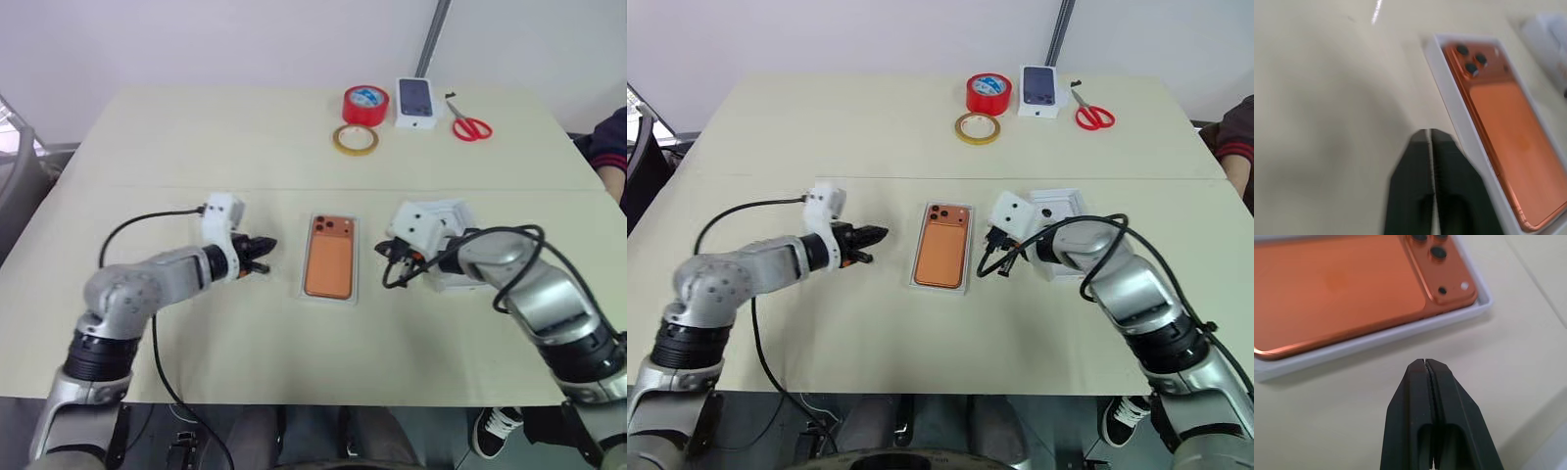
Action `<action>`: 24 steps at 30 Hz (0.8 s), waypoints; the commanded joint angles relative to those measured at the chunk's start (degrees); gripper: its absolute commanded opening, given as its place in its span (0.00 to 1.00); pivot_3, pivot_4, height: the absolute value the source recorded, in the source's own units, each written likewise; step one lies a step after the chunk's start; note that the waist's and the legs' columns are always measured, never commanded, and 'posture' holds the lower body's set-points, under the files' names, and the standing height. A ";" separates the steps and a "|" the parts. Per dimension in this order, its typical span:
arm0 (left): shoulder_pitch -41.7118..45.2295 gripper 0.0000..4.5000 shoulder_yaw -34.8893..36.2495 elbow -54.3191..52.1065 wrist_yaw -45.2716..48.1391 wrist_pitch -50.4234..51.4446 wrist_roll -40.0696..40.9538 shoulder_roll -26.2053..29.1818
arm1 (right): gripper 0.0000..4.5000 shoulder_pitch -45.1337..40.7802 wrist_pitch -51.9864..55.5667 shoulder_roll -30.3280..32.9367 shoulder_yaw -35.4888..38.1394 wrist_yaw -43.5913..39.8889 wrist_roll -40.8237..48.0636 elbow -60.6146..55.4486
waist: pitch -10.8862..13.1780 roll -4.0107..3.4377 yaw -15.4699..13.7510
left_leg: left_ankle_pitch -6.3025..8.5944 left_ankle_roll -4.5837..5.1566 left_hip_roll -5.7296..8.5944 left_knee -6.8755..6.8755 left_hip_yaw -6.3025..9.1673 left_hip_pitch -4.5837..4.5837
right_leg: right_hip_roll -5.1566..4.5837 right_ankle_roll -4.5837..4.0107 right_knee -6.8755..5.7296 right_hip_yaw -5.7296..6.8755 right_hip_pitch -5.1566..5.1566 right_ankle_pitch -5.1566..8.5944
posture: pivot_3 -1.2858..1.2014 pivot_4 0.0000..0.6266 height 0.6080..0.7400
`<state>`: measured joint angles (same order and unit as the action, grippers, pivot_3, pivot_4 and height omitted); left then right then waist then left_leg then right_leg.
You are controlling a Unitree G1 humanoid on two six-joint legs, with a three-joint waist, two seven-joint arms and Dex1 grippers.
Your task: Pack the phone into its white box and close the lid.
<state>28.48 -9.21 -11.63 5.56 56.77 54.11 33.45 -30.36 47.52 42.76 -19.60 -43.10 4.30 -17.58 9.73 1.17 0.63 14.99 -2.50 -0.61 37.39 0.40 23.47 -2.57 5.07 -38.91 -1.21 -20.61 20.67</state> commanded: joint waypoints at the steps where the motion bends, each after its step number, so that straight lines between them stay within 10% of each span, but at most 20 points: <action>1: 4.17 0.01 -8.31 2.01 6.47 -4.42 -11.73 -0.39 | 0.00 -2.42 -1.76 -2.36 -3.14 2.37 -4.33 2.60 | 0.00 0.00 0.04 | 0.00 0.00 0.00 0.01 -0.01 0.00 | 0.00 0.00 0.00 0.00 0.00 0.00 | 0.52 0.24 0.97; 10: 10.14 0.01 -20.41 5.34 21.86 -5.98 -25.10 -5.31 | 0.00 -2.39 -0.47 -3.73 -3.93 -0.35 -4.71 -0.49 | 0.01 -0.02 -0.23 | 0.01 0.03 0.00 0.01 -0.03 0.07 | -0.01 0.00 -0.01 -0.02 -0.06 0.00 | 0.52 0.24 0.97; 24: 13.10 0.01 -28.23 7.50 33.91 -2.97 -31.71 -21.68 | 0.00 21.95 7.73 14.50 13.15 -5.99 -0.03 -22.21 | -0.02 -0.13 -1.26 | 0.37 0.66 0.02 0.36 0.05 0.12 | -0.05 0.02 0.11 0.07 0.21 0.00 | 0.52 0.24 0.97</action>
<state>41.63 -33.94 -1.88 35.95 53.69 20.48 14.92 -8.29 56.29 57.46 -8.55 -48.61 2.08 -35.49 9.71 1.04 -0.63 15.36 -1.85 -0.59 37.74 0.44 23.57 -2.60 5.09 -38.79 -1.15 -20.40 20.67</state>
